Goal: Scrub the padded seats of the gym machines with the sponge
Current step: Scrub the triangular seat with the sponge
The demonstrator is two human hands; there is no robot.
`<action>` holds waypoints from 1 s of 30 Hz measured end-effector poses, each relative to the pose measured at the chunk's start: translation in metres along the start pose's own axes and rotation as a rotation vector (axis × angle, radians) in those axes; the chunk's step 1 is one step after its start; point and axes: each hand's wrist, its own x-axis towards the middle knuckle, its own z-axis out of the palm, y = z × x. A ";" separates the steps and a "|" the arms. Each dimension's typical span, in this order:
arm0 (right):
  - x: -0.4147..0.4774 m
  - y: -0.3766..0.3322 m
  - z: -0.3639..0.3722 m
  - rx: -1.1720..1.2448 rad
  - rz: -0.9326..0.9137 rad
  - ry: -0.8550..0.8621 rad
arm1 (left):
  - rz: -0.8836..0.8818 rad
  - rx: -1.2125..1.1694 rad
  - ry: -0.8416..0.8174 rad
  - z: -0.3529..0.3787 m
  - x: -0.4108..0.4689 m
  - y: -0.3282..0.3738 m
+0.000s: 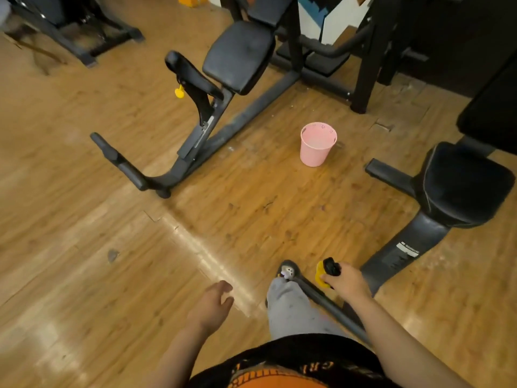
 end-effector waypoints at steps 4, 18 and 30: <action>0.079 -0.058 -0.064 0.007 0.014 -0.012 | -0.029 0.024 0.056 -0.067 0.093 0.032; 0.248 -0.159 -0.186 0.227 0.121 0.053 | 0.100 0.040 -0.096 -0.182 0.354 0.199; 0.408 -0.330 -0.324 0.535 0.102 0.351 | 0.358 0.002 -0.151 -0.340 0.620 0.350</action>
